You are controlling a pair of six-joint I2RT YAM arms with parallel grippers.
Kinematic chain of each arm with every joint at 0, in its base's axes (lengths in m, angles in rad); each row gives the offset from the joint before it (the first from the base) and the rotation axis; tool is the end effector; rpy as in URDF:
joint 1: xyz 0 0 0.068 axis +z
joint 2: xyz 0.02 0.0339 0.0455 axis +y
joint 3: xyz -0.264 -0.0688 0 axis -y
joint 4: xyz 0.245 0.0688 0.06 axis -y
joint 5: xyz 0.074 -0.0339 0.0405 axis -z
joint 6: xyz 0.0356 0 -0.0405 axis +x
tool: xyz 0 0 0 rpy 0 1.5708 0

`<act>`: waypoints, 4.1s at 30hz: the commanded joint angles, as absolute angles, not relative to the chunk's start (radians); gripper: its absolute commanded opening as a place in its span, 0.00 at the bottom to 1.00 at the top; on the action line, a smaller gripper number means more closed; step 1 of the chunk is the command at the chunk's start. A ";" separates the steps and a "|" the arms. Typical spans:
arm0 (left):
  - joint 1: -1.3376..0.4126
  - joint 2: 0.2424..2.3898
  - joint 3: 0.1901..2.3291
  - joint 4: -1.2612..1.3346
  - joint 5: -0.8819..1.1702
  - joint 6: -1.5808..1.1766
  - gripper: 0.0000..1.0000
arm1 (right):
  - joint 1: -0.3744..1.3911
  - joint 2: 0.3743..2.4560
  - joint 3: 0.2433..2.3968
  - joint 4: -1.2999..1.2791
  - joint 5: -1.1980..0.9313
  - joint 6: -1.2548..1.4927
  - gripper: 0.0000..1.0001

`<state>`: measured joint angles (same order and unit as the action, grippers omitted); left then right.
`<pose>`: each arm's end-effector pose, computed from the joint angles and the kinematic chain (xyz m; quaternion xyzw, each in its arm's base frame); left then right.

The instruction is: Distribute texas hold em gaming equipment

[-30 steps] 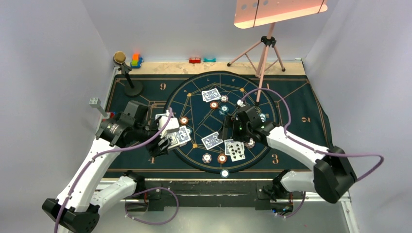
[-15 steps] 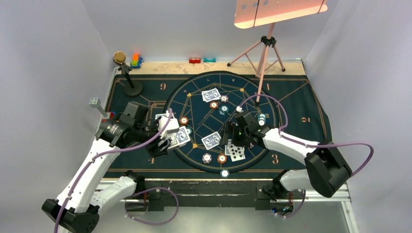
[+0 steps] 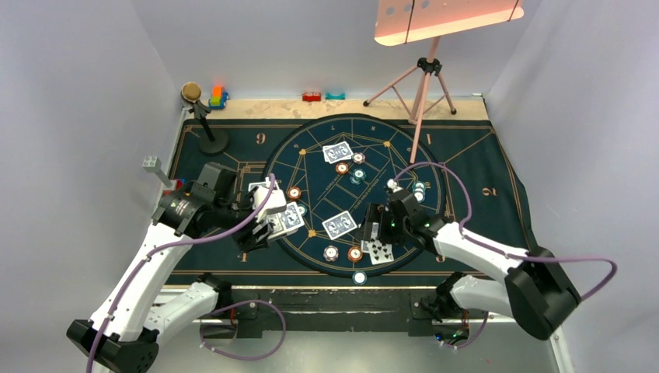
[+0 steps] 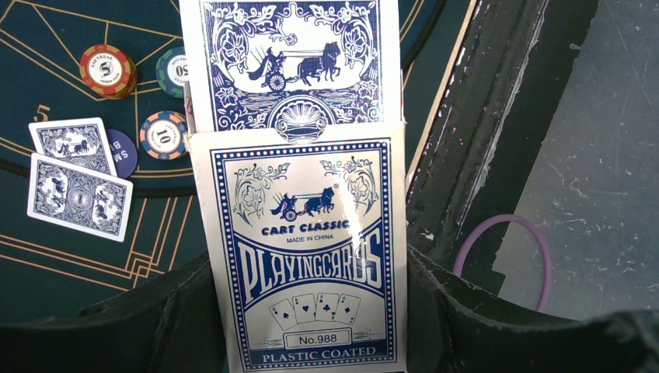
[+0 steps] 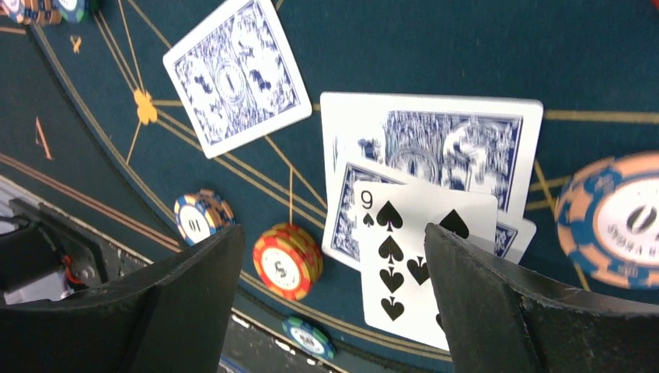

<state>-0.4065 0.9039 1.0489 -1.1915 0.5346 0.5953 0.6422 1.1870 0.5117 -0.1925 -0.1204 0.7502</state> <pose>0.1240 -0.0731 0.3251 0.5074 0.7842 -0.2304 0.2729 0.1741 0.1355 0.1685 0.0299 0.9369 0.2637 0.2275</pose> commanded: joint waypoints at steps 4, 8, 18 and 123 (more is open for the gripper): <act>-0.406 0.894 1.060 -1.178 0.554 0.611 0.00 | 0.669 0.990 0.418 -0.410 -0.192 0.810 0.90; -0.407 0.897 1.063 -1.179 0.555 0.609 0.00 | 0.665 0.968 0.553 -0.500 -0.155 0.761 0.91; -0.407 0.896 1.069 -1.179 0.546 0.609 0.00 | 0.628 1.279 0.787 -0.336 -0.087 0.671 0.91; -0.405 0.844 1.103 -1.220 0.526 0.607 0.00 | 0.816 1.818 1.098 -0.168 -0.273 0.744 0.92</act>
<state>-0.4065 0.8589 1.0588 -1.2224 0.5167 0.5953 0.8234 1.8732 1.1488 -0.1535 -0.3305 0.7425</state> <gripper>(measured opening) 0.710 0.920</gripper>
